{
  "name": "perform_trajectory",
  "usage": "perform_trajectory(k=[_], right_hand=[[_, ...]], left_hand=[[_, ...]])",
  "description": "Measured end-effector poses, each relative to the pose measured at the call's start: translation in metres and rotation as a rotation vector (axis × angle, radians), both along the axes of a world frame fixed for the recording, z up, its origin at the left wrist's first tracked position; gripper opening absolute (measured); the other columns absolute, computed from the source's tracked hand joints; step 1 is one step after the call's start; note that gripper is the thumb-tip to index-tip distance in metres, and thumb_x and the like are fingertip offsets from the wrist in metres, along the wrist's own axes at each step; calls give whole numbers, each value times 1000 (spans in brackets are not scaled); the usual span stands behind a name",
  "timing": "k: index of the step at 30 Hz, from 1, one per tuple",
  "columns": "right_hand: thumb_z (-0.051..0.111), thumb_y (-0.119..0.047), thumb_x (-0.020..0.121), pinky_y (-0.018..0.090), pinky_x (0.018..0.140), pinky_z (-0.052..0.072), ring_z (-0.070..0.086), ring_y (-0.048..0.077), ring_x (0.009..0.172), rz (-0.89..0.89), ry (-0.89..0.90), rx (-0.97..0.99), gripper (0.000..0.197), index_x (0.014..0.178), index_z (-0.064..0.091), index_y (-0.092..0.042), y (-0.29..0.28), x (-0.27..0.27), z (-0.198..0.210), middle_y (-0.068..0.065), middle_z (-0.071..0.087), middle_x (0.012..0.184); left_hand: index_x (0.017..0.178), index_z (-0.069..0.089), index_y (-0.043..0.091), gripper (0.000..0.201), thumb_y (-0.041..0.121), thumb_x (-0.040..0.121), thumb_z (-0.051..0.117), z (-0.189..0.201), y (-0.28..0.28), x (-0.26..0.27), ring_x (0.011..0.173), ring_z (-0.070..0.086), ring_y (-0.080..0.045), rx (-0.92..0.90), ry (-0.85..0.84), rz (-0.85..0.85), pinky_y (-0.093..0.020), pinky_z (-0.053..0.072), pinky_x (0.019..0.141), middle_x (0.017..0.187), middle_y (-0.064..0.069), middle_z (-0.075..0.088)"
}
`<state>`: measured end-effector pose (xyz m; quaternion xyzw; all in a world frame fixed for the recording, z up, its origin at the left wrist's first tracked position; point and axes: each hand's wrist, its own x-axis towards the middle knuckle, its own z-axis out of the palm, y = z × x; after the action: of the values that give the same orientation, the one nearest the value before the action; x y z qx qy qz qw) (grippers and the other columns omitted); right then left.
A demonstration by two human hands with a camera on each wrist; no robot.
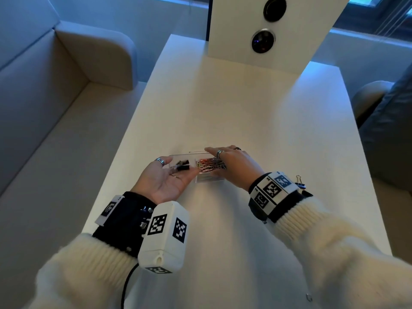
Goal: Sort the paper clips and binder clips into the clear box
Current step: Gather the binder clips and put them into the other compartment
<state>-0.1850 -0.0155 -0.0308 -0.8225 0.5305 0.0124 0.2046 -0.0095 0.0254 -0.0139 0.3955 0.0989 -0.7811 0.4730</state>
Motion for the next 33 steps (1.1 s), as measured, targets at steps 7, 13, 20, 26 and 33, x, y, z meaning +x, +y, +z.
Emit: perform_trajectory(k=[7,13,20,26,33], right_hand=[[57,-28,88,40,103,35,36,21,127,-19,-10,-1,59,141,29,-32,0,0,-6,-13,39,143],[51,-38,90,42,109,30,35,20,131,-143,-195,27,60,143,25,-26,4,-29,2,-1,32,148],[47,-31,93,24,88,38,54,22,112,-489,-313,140,37,128,49,-18,24,-133,11,6,54,127],[39,-28,97,25,88,36,51,15,101,-575,-221,273,30,119,53,-16,59,-229,-5,7,57,120],[68,-44,75,26,85,45,50,14,95,-440,55,529,43,111,49,-31,116,-291,-23,0,40,112]], left_hand=[[130,31,-10,47,20,94,36,3,3,4,115,54,-39,-33,-74,-56,-49,52,72,131,-30,46],[97,56,14,18,14,93,39,4,19,-14,69,69,-16,-195,-469,-151,-23,55,54,84,-2,69],[90,59,17,22,11,96,38,2,39,-71,39,56,-9,-354,-742,-447,-17,38,39,78,-2,62],[92,53,15,8,16,94,46,-22,58,-148,31,41,-8,-613,-968,-974,-18,34,35,76,1,62],[121,48,28,40,37,84,60,-47,94,-232,105,52,-20,-1326,-1367,-1684,-34,46,87,123,0,47]])
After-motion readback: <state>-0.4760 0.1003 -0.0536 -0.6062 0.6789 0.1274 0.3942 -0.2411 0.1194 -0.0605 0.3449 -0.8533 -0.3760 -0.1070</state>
